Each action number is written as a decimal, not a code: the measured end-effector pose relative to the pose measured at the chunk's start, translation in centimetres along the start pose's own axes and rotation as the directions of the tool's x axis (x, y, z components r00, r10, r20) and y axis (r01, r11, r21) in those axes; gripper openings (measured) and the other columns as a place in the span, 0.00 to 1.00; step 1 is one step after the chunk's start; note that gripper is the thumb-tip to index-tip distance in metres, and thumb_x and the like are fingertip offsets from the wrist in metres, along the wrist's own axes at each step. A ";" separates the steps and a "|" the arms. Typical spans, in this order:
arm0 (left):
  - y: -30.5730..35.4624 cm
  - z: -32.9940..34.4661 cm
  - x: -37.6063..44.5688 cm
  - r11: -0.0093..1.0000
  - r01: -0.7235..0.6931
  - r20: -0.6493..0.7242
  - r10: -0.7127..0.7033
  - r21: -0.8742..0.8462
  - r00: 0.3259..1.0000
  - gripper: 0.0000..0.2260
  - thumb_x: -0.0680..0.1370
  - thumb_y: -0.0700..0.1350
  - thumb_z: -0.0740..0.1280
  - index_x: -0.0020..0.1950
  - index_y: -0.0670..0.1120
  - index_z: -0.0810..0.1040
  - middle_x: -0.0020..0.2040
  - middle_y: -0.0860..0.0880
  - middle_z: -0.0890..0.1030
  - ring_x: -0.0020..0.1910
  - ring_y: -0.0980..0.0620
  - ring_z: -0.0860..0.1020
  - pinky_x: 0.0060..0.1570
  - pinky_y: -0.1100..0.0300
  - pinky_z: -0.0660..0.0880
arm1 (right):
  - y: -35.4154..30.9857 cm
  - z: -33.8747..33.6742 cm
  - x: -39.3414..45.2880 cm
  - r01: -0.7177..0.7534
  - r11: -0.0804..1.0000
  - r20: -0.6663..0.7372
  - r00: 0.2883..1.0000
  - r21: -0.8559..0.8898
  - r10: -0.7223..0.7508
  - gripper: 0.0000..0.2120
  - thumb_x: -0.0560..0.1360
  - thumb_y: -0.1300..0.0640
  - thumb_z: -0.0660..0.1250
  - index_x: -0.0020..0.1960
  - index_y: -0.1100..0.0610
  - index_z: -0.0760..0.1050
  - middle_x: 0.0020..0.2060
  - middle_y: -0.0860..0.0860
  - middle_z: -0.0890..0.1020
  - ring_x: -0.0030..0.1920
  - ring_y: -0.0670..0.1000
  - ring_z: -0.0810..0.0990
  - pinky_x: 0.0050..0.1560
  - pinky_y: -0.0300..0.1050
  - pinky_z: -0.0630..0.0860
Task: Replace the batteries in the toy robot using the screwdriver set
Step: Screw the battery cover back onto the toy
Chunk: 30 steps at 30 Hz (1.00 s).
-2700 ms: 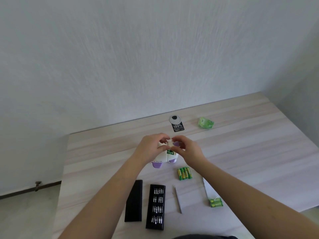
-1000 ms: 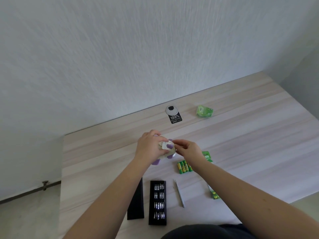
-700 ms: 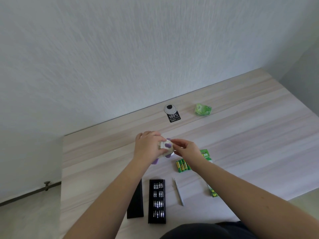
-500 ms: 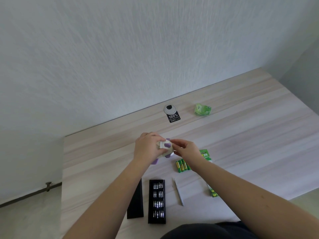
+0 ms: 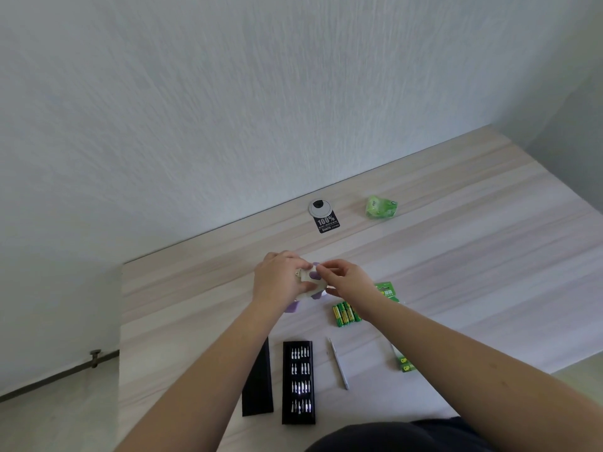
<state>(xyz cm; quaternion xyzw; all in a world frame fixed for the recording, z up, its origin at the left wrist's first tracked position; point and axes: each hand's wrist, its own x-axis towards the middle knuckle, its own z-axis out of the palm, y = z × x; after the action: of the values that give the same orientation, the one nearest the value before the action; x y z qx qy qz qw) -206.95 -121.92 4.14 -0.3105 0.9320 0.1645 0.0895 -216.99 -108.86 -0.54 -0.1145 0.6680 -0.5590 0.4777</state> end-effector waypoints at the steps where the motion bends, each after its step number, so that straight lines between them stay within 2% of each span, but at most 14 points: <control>1: -0.1 0.0 0.0 1.000 -0.009 0.002 0.009 0.003 1.000 0.17 0.68 0.63 0.72 0.55 0.61 0.81 0.57 0.60 0.78 0.60 0.51 0.70 0.54 0.55 0.68 | -0.1 0.1 0.1 -0.001 0.999 -0.012 1.000 -0.043 0.000 0.18 0.73 0.47 0.72 0.56 0.57 0.77 0.47 0.50 0.86 0.51 0.51 0.84 0.56 0.53 0.80; 4: -0.2 -0.1 0.0 0.999 -0.027 -0.008 0.027 -0.027 1.000 0.17 0.68 0.64 0.71 0.54 0.63 0.81 0.56 0.60 0.78 0.59 0.51 0.70 0.56 0.55 0.68 | -0.4 0.6 0.1 0.010 0.987 -0.048 0.999 -0.161 -0.018 0.22 0.69 0.43 0.75 0.56 0.55 0.75 0.48 0.49 0.83 0.48 0.50 0.83 0.53 0.53 0.81; 8: -0.3 0.0 0.0 0.998 -0.035 -0.023 0.034 -0.045 0.999 0.17 0.67 0.64 0.72 0.55 0.64 0.81 0.57 0.60 0.78 0.59 0.51 0.71 0.59 0.53 0.69 | -0.7 1.2 0.0 0.002 0.968 -0.090 0.996 -0.251 -0.025 0.19 0.70 0.43 0.73 0.54 0.52 0.72 0.37 0.49 0.84 0.43 0.48 0.83 0.53 0.51 0.80; 10: -0.4 0.1 0.0 0.999 -0.036 -0.017 0.036 -0.041 0.999 0.18 0.67 0.64 0.73 0.55 0.64 0.81 0.57 0.60 0.78 0.60 0.52 0.70 0.59 0.53 0.68 | -0.6 1.5 0.1 -0.013 0.961 -0.097 0.995 -0.276 -0.015 0.18 0.71 0.43 0.72 0.54 0.51 0.72 0.35 0.50 0.85 0.43 0.49 0.83 0.53 0.52 0.79; 14: -0.5 -0.1 0.1 0.998 -0.053 0.027 0.054 -0.045 0.998 0.22 0.65 0.61 0.74 0.58 0.63 0.79 0.58 0.60 0.76 0.61 0.51 0.70 0.61 0.53 0.68 | -0.9 1.8 0.3 -0.017 0.946 -0.108 0.994 -0.323 -0.020 0.16 0.72 0.45 0.71 0.55 0.51 0.72 0.39 0.52 0.85 0.45 0.52 0.83 0.52 0.52 0.79; 17: -0.8 -0.3 0.3 0.996 -0.080 0.057 0.081 -0.028 0.995 0.30 0.64 0.59 0.75 0.65 0.59 0.75 0.62 0.59 0.75 0.62 0.51 0.71 0.61 0.53 0.69 | -1.1 1.9 0.2 -0.021 0.936 -0.112 0.993 -0.351 -0.020 0.16 0.73 0.47 0.70 0.57 0.52 0.73 0.40 0.52 0.85 0.41 0.50 0.83 0.48 0.47 0.78; 19: -1.1 -0.4 0.5 0.995 -0.094 0.071 0.096 -0.034 0.993 0.33 0.64 0.57 0.76 0.68 0.57 0.73 0.64 0.57 0.75 0.63 0.50 0.71 0.62 0.54 0.69 | -1.0 2.0 0.2 -0.021 0.941 -0.103 0.995 -0.338 -0.015 0.15 0.74 0.48 0.69 0.58 0.52 0.73 0.40 0.52 0.85 0.39 0.50 0.84 0.49 0.49 0.79; 22: -1.4 -0.4 0.5 0.991 -0.118 0.073 0.123 -0.066 0.990 0.30 0.65 0.56 0.76 0.66 0.54 0.74 0.63 0.55 0.76 0.62 0.50 0.72 0.61 0.56 0.68 | -1.1 2.1 0.1 -0.019 0.940 -0.101 0.995 -0.341 -0.017 0.15 0.74 0.49 0.69 0.57 0.52 0.73 0.40 0.52 0.84 0.38 0.50 0.84 0.49 0.52 0.80; 26: -1.5 -0.4 0.4 0.981 -0.134 0.031 0.140 -0.137 0.990 0.22 0.69 0.54 0.75 0.61 0.52 0.77 0.60 0.54 0.77 0.60 0.51 0.73 0.59 0.60 0.66 | -1.6 2.3 -0.3 -0.026 0.930 -0.102 0.995 -0.367 -0.012 0.14 0.75 0.49 0.68 0.58 0.53 0.72 0.43 0.53 0.84 0.32 0.46 0.82 0.39 0.43 0.77; 30: -1.5 -0.5 0.4 0.977 -0.150 0.012 0.153 -0.153 0.988 0.21 0.69 0.52 0.75 0.60 0.51 0.78 0.59 0.52 0.78 0.59 0.50 0.74 0.61 0.58 0.67 | -1.8 2.6 -0.6 -0.038 0.923 -0.118 0.993 -0.383 -0.009 0.14 0.77 0.49 0.66 0.60 0.52 0.71 0.49 0.54 0.82 0.33 0.46 0.83 0.31 0.36 0.72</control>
<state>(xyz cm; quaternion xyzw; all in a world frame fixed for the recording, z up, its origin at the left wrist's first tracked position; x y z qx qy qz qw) -206.34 -123.45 4.09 -0.2425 0.9365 0.2450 0.0640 -215.37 -110.80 1.54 -0.1681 0.7924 -0.4192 0.4100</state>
